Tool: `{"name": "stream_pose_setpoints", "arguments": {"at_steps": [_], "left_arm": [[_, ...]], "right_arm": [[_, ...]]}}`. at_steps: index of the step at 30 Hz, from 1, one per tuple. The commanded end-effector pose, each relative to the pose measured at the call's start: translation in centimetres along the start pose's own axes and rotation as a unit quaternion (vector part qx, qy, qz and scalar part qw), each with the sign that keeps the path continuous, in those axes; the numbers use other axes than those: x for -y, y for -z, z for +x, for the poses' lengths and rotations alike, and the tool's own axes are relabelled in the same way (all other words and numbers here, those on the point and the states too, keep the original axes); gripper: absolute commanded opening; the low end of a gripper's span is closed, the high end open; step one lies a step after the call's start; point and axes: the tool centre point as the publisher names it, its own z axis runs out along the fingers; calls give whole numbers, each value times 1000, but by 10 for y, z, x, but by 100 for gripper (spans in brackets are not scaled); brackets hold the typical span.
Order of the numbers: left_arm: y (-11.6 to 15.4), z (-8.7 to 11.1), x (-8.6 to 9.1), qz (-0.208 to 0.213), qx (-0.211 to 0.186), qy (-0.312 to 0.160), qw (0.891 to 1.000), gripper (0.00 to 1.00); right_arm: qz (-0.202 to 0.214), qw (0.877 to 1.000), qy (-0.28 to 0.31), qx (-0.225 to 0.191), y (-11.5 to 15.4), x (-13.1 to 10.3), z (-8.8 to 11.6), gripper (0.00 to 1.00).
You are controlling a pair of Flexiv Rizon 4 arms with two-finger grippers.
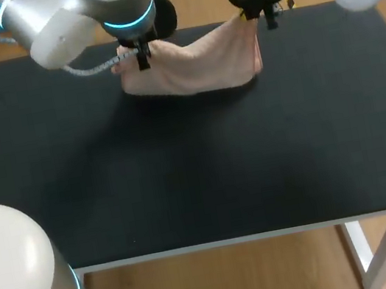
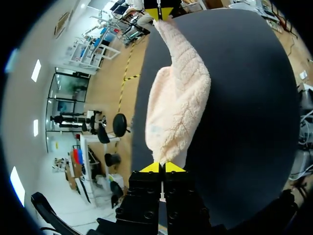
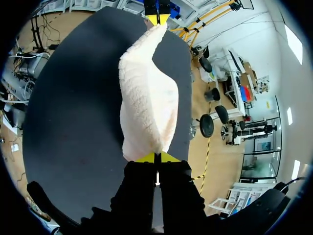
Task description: Fold the towel
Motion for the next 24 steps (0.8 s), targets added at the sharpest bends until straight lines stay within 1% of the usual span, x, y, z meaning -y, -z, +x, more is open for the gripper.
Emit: {"name": "stream_pose_setpoints", "arguments": {"at_steps": [1,6,9,11,12,17,18,19,24], "left_arm": [[-10,12,-8,-9,-15,12,1000,0],[-29,25,-19,-25,-50,22,998,0],[-43,27,-21,-31,-68,24,997,0],[-54,27,-21,-23,-81,28,996,0],[-61,27,-21,-29,-85,23,996,0],[-94,22,-17,-24,-109,15,994,0],[-100,20,-16,-27,-114,10,993,0],[-106,18,-16,-21,-120,14,992,0],[-129,3,-17,-24,-130,5,991,0]], "right_arm": [[6,1000,-9,-11,-16,0,8,0],[24,998,-16,-47,-43,4,21,0],[33,997,-23,-63,-59,6,28,0],[37,996,-28,-73,-69,7,31,0],[40,996,-33,-76,-75,8,32,0],[52,994,-50,-85,-100,12,28,0],[59,993,-53,-88,-106,13,26,0],[64,992,-55,-90,-111,15,25,0],[79,990,-76,-89,-133,27,12,0]]}}
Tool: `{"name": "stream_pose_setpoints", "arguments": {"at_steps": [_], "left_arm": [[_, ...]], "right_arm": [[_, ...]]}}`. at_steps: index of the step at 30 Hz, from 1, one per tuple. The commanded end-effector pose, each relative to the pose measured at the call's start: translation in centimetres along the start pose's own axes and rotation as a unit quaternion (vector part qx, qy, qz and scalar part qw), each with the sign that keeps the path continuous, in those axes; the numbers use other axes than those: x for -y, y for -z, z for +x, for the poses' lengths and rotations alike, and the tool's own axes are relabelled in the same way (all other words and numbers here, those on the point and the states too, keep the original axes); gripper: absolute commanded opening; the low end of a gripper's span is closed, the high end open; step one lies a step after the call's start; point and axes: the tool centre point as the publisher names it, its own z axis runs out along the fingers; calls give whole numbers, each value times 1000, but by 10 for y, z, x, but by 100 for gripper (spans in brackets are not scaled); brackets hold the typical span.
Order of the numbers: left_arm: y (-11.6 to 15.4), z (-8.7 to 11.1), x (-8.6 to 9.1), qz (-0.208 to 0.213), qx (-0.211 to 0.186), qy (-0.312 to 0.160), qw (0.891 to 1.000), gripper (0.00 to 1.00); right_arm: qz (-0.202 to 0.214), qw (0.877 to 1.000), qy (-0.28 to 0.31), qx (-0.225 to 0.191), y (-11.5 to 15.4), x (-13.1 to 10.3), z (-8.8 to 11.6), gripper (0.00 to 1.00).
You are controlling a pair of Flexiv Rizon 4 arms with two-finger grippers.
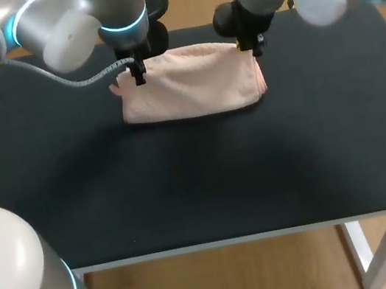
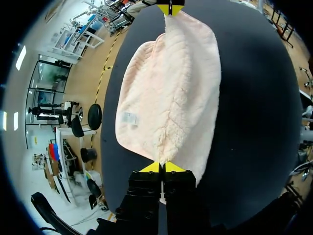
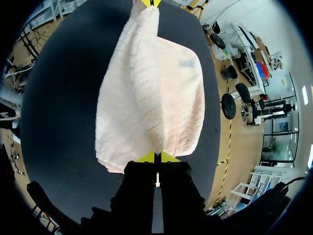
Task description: Fold the towel
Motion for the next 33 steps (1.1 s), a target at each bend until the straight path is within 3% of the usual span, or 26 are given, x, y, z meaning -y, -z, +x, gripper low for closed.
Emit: {"name": "stream_pose_setpoints", "arguments": {"at_steps": [1,11,25,26,27,28,29,33], "left_arm": [[-31,-22,7,-3,-33,-5,999,0],[-59,-60,9,-10,-39,-21,999,0],[-82,-77,11,2,-56,-18,998,0],[-84,-78,10,2,-56,-19,998,28],[-85,-78,10,9,-59,-22,998,86],[-87,-78,9,9,-61,-21,998,100],[-88,-78,9,9,-63,-21,998,100],[-84,-78,2,26,-58,-18,998,100]], "right_arm": [[12,1000,-11,-10,-31,-2,-23,0],[35,999,-36,-4,-56,10,-60,0],[60,996,-60,21,-72,13,-80,0],[63,996,-64,25,-74,13,-80,0],[68,995,-68,29,-75,13,-80,29],[73,994,-72,32,-76,13,-80,67],[72,993,-78,41,-77,13,-80,100],[68,992,-90,62,-72,15,-77,100]]}}
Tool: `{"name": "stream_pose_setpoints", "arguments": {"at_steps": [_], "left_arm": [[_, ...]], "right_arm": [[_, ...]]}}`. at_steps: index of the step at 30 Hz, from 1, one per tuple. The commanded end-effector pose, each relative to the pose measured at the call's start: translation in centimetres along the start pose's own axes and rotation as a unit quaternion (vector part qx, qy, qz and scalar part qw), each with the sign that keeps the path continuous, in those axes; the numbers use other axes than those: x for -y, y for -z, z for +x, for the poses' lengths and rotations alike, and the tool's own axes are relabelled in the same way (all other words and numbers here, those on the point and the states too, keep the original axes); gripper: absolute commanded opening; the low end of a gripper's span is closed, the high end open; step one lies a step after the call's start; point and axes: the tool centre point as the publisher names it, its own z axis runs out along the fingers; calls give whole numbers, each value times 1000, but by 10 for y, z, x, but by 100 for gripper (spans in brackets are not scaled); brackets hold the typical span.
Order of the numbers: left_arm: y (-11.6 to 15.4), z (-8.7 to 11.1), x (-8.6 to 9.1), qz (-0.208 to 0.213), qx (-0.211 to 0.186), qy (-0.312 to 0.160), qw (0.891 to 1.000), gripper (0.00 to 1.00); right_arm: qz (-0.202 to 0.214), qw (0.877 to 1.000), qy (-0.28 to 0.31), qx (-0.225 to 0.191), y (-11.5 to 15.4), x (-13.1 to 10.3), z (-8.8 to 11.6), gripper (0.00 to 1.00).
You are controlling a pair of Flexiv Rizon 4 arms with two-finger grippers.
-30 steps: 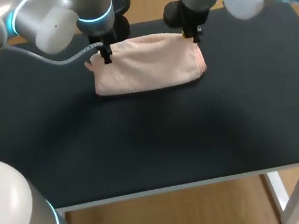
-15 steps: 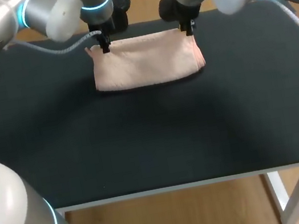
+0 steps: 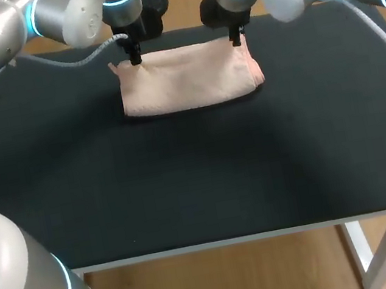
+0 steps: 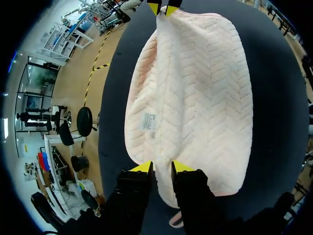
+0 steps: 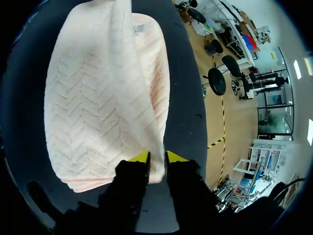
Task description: Fold the towel
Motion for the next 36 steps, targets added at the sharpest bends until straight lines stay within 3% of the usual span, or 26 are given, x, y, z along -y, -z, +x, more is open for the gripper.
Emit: {"name": "stream_pose_setpoints", "arguments": {"at_steps": [1,8,13,14,20,23,28,36], "left_arm": [[3,-3,-7,16,3,-4,1000,100],[34,6,-9,69,37,-46,996,100],[58,21,-5,136,55,-83,986,100],[63,26,-6,173,57,-84,980,100],[75,45,-14,251,61,-76,963,100],[79,51,-22,271,60,-63,959,100],[82,59,-37,310,47,-47,949,100],[78,70,-58,342,-31,-30,939,100]], "right_arm": [[-4,1000,-8,24,5,4,6,100],[-22,999,-7,46,32,17,20,100],[-38,998,-6,50,49,25,27,100],[-46,998,-9,49,53,27,28,100],[-61,997,-11,54,66,30,32,100],[-64,996,-9,54,68,29,36,100],[-68,996,-7,52,71,28,44,100],[-70,996,-10,54,76,30,53,100]]}}
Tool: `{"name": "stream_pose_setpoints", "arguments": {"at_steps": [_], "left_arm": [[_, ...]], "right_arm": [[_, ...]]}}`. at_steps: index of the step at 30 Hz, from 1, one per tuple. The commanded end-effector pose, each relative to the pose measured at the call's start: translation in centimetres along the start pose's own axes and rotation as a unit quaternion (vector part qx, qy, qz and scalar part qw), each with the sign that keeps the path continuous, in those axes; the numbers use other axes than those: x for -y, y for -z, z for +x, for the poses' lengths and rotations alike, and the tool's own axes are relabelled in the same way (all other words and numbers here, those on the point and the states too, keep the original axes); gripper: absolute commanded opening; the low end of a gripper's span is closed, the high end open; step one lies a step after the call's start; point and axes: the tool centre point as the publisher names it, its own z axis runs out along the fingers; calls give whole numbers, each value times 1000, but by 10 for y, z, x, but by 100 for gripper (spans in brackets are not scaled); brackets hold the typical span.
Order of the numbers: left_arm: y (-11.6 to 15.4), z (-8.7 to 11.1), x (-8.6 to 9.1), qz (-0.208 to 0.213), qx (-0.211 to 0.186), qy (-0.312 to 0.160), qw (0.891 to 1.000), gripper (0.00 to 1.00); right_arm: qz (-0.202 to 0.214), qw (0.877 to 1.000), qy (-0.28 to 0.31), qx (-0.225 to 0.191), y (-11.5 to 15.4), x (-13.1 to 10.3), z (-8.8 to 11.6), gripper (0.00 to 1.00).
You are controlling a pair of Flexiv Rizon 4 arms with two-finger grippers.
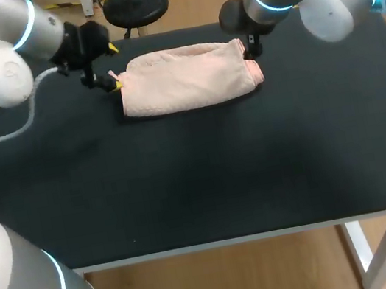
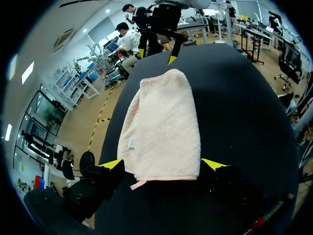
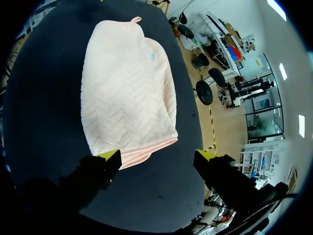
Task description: Fold the towel
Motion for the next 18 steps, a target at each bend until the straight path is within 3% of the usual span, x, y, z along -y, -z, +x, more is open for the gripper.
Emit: {"name": "stream_pose_setpoints", "arguments": {"at_steps": [1,11,18], "left_arm": [[6,-2,-12,67,-40,17,997,100],[7,14,-36,151,-66,46,985,100],[6,22,-41,167,-61,40,983,100]], "right_arm": [[1,1000,-2,3,5,3,5,100],[13,1000,-5,4,8,3,15,100],[18,1000,22,6,15,1,17,100]]}}
